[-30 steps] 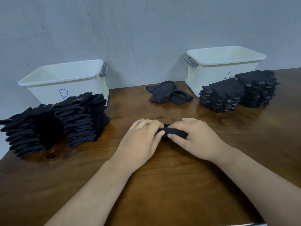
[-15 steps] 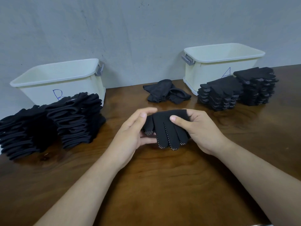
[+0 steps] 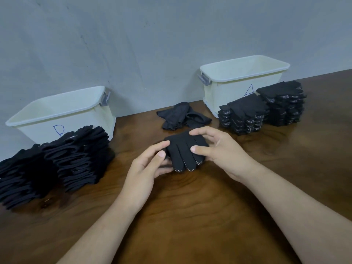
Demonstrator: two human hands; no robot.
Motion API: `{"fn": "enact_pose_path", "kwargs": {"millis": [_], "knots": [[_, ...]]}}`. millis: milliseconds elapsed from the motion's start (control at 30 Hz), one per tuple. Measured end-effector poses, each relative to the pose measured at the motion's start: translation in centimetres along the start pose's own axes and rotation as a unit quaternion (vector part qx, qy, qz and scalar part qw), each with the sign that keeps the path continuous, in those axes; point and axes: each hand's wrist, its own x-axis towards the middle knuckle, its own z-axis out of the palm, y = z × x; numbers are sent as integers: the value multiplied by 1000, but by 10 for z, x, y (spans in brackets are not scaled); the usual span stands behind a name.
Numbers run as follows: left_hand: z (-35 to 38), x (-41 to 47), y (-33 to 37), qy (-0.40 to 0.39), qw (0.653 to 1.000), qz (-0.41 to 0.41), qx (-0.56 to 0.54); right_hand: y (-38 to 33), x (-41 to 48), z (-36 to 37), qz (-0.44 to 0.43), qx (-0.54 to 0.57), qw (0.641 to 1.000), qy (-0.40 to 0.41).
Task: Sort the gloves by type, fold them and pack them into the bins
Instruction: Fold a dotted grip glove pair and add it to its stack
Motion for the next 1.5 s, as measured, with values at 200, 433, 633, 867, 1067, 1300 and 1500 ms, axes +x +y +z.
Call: {"fn": "enact_pose_path", "kwargs": {"millis": [200,433,633,867,1067,1300,1500], "knots": [[45,35,-5,79,995,47,26,-4,5,-21,-33,-17,996,87],[127,97,-12,66,979,177,71,-12,23,-80,-117,-29,946,300],[171,150,-21,101,949,260,148,-24,46,-120,-118,-47,916,381],[187,175,-26,111,918,277,260,-28,60,-143,-118,-95,893,424],[188,178,-28,88,916,240,309,-21,64,-148,-107,-136,893,416],[189,179,-30,73,917,201,338,-21,57,-146,-100,-287,863,403],[186,180,-33,104,909,216,340,-11,55,-148,-156,-419,801,398]]}}
